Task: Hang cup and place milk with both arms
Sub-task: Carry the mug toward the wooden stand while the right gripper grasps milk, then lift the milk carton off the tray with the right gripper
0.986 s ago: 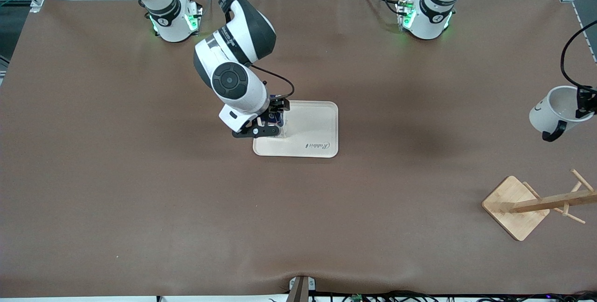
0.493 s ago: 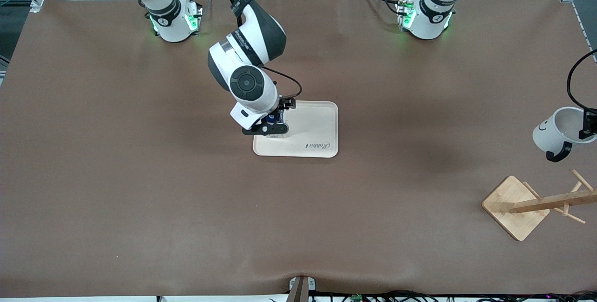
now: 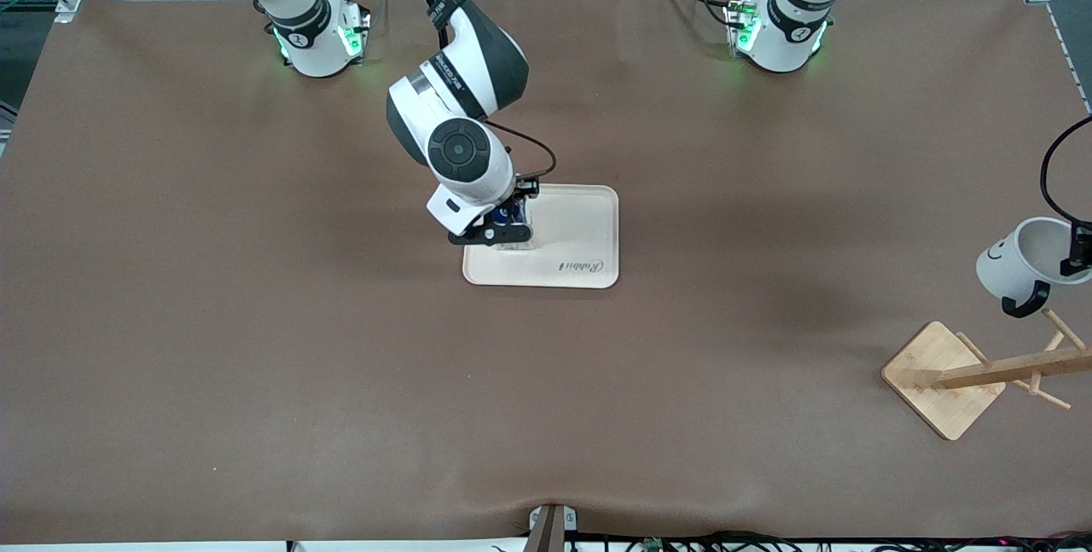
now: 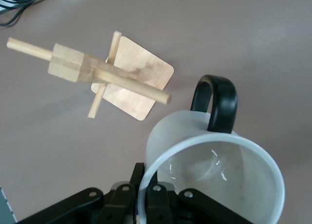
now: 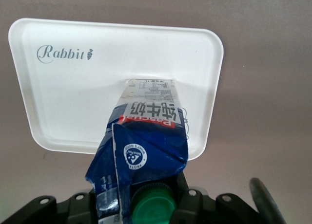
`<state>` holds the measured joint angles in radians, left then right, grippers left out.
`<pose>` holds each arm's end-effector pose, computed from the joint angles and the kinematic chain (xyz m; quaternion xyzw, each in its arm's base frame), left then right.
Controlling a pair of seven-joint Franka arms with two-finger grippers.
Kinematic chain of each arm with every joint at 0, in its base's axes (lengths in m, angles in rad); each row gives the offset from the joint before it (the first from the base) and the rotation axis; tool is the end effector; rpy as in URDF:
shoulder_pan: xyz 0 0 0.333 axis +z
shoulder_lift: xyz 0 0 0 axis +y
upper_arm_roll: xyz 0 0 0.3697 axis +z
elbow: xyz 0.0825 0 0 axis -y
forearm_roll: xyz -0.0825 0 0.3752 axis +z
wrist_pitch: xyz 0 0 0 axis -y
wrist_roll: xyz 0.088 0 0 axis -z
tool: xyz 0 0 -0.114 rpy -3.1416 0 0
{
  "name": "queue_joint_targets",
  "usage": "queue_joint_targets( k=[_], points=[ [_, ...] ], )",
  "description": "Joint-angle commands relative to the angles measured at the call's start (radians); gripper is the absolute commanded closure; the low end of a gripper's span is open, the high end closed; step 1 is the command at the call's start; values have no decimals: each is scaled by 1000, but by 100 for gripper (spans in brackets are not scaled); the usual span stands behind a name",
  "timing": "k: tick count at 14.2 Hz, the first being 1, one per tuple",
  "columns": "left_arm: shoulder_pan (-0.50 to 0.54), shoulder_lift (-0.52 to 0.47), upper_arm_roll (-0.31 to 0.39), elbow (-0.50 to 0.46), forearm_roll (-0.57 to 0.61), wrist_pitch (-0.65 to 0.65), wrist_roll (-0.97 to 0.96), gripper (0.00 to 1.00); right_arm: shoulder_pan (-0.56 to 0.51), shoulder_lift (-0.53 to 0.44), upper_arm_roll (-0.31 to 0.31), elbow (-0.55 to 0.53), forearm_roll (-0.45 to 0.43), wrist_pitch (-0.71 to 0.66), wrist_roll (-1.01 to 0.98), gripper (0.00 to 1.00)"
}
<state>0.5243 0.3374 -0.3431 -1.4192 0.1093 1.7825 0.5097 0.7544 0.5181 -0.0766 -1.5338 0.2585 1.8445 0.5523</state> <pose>0.6506 0.1683 0.5649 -0.9863 0.1635 -0.0219 0.0059 0.5175 0.4562 0.3857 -0.9896 -0.0177 0.1411 0.0235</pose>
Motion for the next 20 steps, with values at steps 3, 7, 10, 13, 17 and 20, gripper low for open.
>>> queue_joint_targets(
  k=[3, 7, 10, 13, 17, 20],
  points=[
    [5, 32, -7, 33, -6, 52, 10, 100, -20, -10, -19, 110, 2, -104, 11, 100],
    [11, 46, -5, 33, -3, 55, 10, 100, -66, -38, -93, 215, -106, -298, 14, 100],
    [22, 46, -4, 32, -2, 55, 12, 100, -131, -87, -103, 205, -157, -333, -2, 100],
    [37, 46, -2, 33, 0, 55, 52, 100, -199, -125, -104, 178, -162, -370, -6, 100],
    [66, 69, -4, 37, -3, 107, 72, 100, -311, -197, -106, 77, -191, -352, -165, 100],
    [83, 94, -4, 37, -8, 152, 102, 100, -430, -227, -103, 25, -190, -337, -348, 100]
  ],
)
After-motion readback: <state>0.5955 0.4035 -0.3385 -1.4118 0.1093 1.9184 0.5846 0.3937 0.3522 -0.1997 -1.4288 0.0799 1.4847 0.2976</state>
